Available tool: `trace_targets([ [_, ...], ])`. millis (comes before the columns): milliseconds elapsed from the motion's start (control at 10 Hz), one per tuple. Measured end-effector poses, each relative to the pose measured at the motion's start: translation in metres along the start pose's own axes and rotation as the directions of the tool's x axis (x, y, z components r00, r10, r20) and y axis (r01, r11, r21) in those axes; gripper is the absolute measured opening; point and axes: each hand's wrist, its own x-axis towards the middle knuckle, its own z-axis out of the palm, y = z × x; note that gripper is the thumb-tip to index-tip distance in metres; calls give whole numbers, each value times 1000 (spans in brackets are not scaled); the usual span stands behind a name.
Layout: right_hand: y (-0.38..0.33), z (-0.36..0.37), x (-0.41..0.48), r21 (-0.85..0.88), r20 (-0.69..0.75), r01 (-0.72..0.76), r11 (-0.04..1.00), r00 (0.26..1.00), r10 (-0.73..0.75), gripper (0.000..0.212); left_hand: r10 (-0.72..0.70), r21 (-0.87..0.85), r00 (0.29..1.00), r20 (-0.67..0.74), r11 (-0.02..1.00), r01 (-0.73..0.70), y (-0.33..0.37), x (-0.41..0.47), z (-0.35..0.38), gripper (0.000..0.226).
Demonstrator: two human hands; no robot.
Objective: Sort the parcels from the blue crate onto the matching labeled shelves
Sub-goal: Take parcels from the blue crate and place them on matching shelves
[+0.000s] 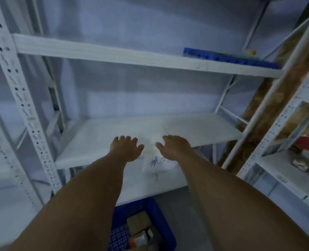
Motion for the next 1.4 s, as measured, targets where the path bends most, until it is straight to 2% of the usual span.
trace_targets([
  [100,-24,53,40,29,107,52,998,993,-55,69,-84,-10,992,91,996,85,-42,14,55,63],
  [200,-48,115,67,41,270,83,996,959,-91,73,-129,5,967,219,991,131,-69,12,121,67],
  [300,-64,167,79,66,357,132,989,922,-147,75,-174,-7,936,307,983,185,-82,8,173,65],
  [500,-92,308,114,180,520,180,967,817,-249,74,-287,-68,830,479,930,361,-104,4,305,59],
  [600,-104,413,130,242,658,177,954,692,-296,81,-321,-139,726,608,857,495,-109,0,400,53],
  [700,-99,515,132,259,755,148,954,586,-296,80,-392,-133,589,706,744,655,-102,-16,506,46],
  [800,-89,572,135,251,789,111,962,553,-270,73,-348,-200,532,772,661,723,-96,-33,581,45],
  [900,-80,652,136,217,851,57,975,478,-217,78,-448,-224,401,799,397,890,-75,-45,641,55],
  [1000,-72,710,135,155,885,58,986,436,-165,86,-443,-238,322,837,235,942,-64,-54,699,57],
  [1100,-72,762,137,119,899,49,992,418,-128,83,-423,-245,267,866,105,964,-63,-63,754,41],
  [1200,-85,802,134,145,899,-17,989,419,-125,73,-417,-237,216,883,3,972,-68,-68,795,44],
  [1300,-100,828,135,174,896,-79,982,426,-125,71,-425,-218,169,889,-69,974,-75,-70,826,44],
  [1400,-125,858,141,194,897,-135,972,426,-120,67,-443,-260,170,880,-150,954,-87,-75,859,48],
])
